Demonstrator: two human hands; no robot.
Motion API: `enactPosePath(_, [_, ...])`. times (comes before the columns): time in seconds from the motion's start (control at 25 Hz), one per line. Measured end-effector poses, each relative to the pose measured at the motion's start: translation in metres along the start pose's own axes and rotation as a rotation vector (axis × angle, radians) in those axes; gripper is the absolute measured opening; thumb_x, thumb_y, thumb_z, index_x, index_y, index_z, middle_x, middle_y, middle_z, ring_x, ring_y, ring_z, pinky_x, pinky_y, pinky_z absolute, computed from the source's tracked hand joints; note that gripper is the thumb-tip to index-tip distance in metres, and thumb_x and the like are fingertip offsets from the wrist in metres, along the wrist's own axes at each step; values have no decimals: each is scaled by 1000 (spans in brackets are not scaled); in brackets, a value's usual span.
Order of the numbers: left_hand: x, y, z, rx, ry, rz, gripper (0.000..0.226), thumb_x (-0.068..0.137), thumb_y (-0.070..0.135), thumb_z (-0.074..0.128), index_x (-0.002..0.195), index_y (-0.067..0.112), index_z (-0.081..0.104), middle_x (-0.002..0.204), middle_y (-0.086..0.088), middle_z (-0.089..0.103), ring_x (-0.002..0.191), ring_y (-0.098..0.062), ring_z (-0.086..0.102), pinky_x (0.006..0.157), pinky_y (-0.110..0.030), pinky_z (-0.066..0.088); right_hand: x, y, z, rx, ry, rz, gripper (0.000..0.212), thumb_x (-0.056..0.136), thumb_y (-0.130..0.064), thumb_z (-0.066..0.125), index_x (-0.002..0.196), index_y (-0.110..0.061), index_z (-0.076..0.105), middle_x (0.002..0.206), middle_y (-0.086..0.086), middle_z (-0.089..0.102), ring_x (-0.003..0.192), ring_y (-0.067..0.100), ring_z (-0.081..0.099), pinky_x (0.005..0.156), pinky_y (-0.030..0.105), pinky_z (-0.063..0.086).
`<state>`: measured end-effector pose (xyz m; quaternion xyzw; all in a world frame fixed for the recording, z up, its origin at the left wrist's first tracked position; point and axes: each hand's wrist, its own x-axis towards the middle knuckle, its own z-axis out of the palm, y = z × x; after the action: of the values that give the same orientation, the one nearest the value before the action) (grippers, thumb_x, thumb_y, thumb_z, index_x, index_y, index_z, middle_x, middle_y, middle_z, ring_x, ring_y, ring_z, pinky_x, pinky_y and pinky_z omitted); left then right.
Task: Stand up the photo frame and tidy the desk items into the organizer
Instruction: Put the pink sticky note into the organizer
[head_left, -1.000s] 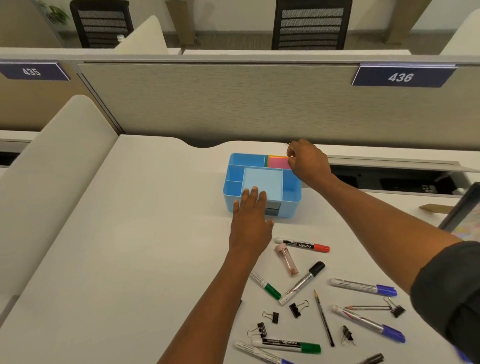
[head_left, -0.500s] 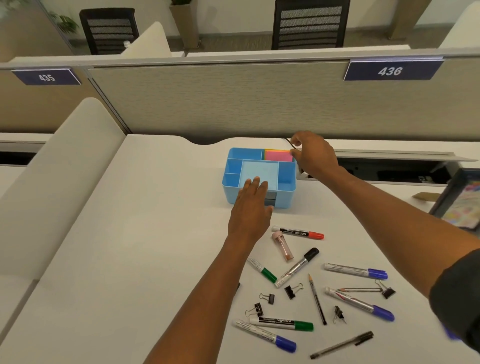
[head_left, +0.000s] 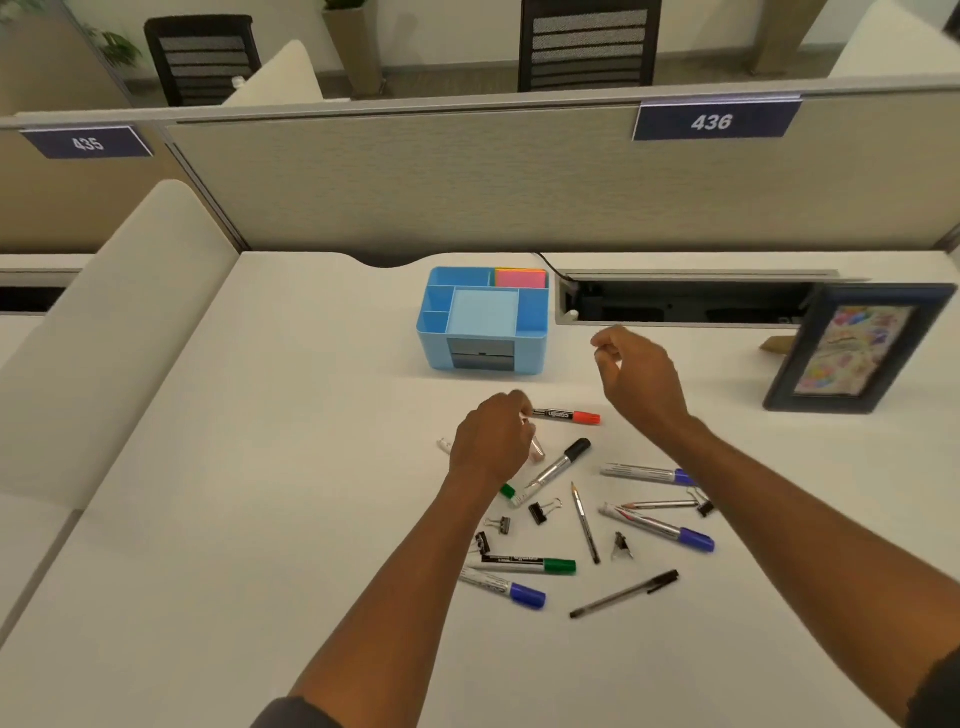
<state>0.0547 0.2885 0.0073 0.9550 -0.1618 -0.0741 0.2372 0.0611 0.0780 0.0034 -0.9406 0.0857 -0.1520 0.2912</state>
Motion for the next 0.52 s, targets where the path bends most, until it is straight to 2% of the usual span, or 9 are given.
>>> enactPosePath(0.16, [-27,2,24,144,-8,12,9,91,33,55,90,28,63,90,6,65,82,-18,63,63,-27,38,-62,13,-7,41,-15,28,16,97,-18,51,108,-20,62,104,-4,68,92,12,60,82,27,49])
enactPosePath(0.36, [-39,5,42,220,-2,2,21,87,35,61,107,27,63,101,4,63,86,-20,64,68,-29,42,-108,22,-1,46,-75,71,15,93,-16,53,104,-23,62,92,-6,66,89,16,57,76,34,47])
enactPosePath(0.52, [-45,6,50,279,-4,-12,20,86,33,60,104,22,61,98,0,62,83,-24,63,66,-32,46,-122,24,9,9,-163,95,17,94,-20,51,108,-24,61,96,-5,66,91,11,55,76,27,46])
